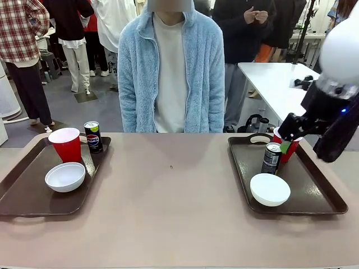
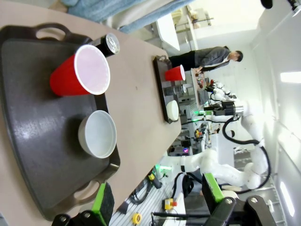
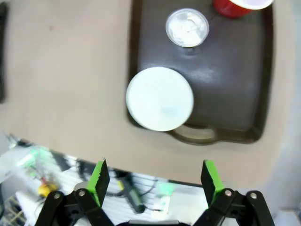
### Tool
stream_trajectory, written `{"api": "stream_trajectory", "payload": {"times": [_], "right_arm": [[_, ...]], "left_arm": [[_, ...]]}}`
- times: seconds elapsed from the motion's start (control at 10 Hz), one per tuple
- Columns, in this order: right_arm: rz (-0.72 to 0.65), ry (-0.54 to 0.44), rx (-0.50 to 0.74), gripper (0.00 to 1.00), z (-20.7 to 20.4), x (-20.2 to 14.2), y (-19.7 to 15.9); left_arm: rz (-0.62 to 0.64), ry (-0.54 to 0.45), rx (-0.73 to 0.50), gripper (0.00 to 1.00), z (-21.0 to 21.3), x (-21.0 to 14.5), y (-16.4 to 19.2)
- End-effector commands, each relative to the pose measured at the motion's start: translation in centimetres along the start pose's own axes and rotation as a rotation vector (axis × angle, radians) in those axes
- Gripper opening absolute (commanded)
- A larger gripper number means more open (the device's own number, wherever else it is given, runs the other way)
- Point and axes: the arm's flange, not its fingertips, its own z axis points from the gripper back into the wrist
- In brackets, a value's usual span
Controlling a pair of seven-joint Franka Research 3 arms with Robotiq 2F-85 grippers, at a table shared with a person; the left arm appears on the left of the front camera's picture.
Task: Prepare tableware on both trays.
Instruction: Pick up a Picnic Bowl from the table and place it on a Handle tray.
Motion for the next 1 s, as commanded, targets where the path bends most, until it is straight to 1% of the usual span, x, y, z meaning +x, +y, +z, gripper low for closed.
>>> {"api": "stream_trajectory", "payload": {"times": [0.0, 0.2, 0.4, 0.5, 0.6, 0.7, 0.8, 0.9], "right_arm": [[-0.089, 0.031, 0.376, 1.00, 4.1, 1.8, -6.2], [-0.199, -0.054, 0.620, 1.00, 6.8, 2.4, -12.9], [-0.241, -0.115, 0.838, 1.00, 7.6, 1.2, -19.8], [-0.217, -0.121, 0.915, 1.00, 7.2, 0.9, -22.1], [-0.209, -0.132, 0.975, 1.00, 6.4, 1.0, -24.2], [-0.199, -0.124, 1.025, 1.00, 5.2, 1.1, -26.1], [-0.198, -0.101, 1.050, 1.00, 3.9, 1.7, -28.0], [-0.191, -0.083, 1.066, 1.00, 3.1, 1.9, -29.1]], "left_arm": [[0.009, 0.001, -0.004, 1.00, 0.1, -0.1, -0.4], [0.009, 0.001, -0.004, 1.00, 0.1, -0.1, -0.4], [0.009, 0.001, -0.004, 1.00, 0.1, -0.1, -0.4], [0.009, 0.001, -0.004, 1.00, 0.1, -0.1, -0.4], [0.009, 0.001, -0.004, 1.00, 0.1, -0.1, -0.4], [0.009, 0.001, -0.004, 1.00, 0.1, -0.1, -0.4], [0.009, 0.001, -0.004, 1.00, 0.1, -0.1, -0.4], [0.009, 0.001, -0.004, 1.00, 0.1, -0.1, -0.4]]}}
